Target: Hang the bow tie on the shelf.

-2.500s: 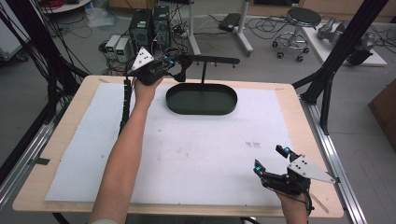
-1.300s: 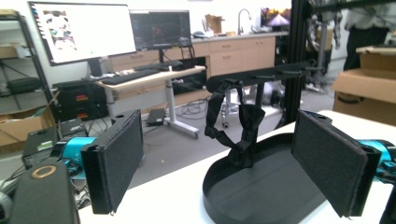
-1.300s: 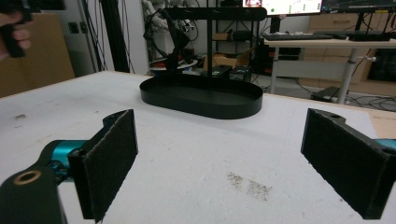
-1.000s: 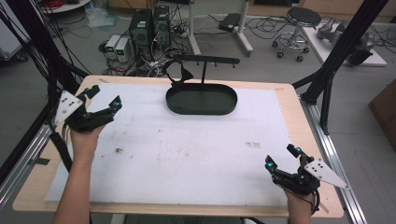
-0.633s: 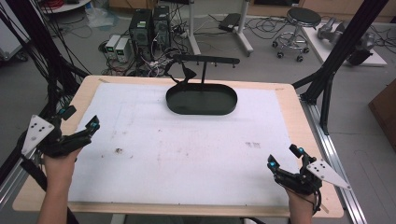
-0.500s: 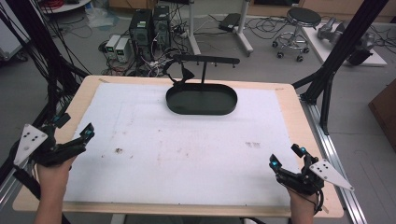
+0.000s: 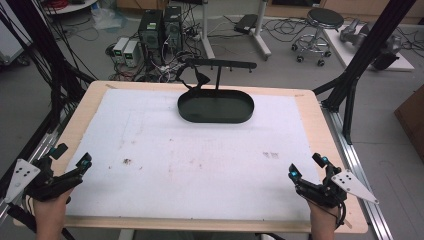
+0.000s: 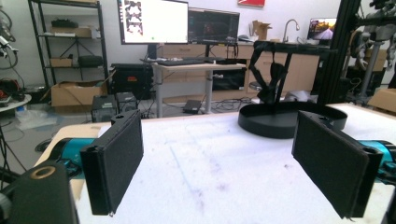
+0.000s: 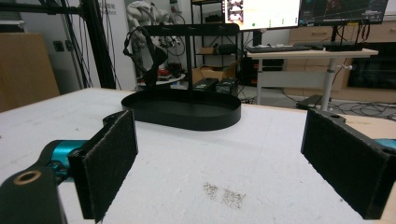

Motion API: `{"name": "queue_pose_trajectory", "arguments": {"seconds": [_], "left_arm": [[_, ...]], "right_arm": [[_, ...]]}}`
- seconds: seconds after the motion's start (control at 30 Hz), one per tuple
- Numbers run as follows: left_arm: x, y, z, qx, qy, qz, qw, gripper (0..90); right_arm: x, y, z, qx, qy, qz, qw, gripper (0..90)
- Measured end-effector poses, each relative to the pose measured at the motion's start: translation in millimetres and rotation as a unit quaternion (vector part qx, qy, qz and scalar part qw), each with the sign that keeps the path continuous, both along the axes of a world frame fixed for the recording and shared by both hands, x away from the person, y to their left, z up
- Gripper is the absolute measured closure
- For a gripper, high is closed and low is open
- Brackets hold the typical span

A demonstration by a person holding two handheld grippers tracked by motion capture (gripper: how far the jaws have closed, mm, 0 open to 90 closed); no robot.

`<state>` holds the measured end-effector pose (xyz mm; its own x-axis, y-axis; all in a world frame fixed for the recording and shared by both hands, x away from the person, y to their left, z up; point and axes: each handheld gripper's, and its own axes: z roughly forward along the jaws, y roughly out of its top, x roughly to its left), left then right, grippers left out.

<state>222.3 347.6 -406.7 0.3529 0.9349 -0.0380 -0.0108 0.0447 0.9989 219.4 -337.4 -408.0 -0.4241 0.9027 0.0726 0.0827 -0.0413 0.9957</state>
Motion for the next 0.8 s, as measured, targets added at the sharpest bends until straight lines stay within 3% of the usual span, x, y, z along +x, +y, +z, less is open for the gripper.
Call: {"name": "queue_pose_trajectory", "arguments": {"seconds": [0.17, 0.33, 0.8], "left_arm": [[4.3, 1.8, -6.7, -0.016, 0.000, 0.001, 0.9999, 17.0], [8.5, -1.7, -13.6, -0.013, 0.001, 0.004, 0.9999, 17.0], [4.9, 0.1, -12.8, -0.025, -0.012, 0.006, 0.9996, 16.9]], "right_arm": [[0.6, 1.0, -1.2, -0.002, 0.003, -0.001, 1.0000, 9.9], [1.7, 3.4, -3.1, -0.009, 0.008, -0.001, 0.9999, 9.9], [-0.2, 6.7, 0.6, -0.007, 0.002, 0.003, 1.0000, 9.9]]}}
